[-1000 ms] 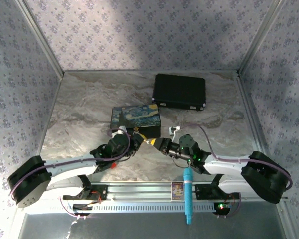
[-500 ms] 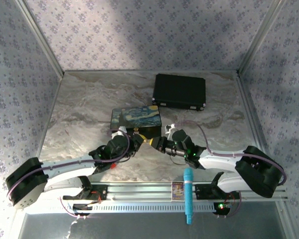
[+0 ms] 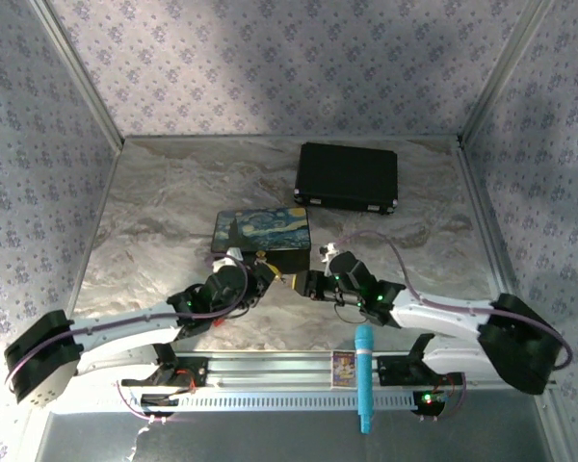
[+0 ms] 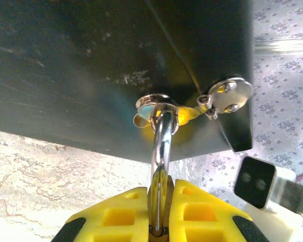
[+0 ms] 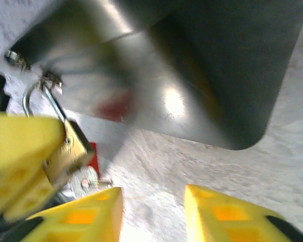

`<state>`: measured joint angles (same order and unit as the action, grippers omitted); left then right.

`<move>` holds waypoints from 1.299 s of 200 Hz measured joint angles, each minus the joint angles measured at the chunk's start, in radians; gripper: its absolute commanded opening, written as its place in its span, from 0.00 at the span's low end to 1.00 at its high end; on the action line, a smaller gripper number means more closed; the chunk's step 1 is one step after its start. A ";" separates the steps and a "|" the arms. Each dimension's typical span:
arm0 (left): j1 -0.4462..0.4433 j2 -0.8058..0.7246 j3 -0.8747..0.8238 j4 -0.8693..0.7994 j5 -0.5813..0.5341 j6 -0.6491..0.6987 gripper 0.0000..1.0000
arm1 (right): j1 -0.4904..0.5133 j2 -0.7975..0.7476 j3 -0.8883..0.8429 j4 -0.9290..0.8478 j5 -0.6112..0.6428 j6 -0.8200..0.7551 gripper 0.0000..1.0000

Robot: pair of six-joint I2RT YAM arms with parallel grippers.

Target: Unlock a padlock with a key

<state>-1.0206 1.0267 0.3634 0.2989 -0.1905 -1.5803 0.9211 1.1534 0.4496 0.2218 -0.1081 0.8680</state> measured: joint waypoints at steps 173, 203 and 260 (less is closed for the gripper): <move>0.006 -0.072 0.000 -0.113 0.022 0.019 0.00 | 0.212 0.098 0.279 -0.339 0.266 -0.873 0.47; 0.006 -0.073 0.000 -0.117 0.022 0.019 0.00 | 0.233 0.143 0.298 -0.323 0.273 -0.914 0.46; 0.006 -0.083 0.000 -0.121 0.022 0.019 0.00 | 0.242 0.196 0.349 -0.306 0.298 -0.954 0.35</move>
<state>-1.0145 0.9436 0.3634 0.1776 -0.1684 -1.5608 1.1633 1.3499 0.7990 -0.0845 0.1894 -0.0864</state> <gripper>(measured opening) 0.103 0.394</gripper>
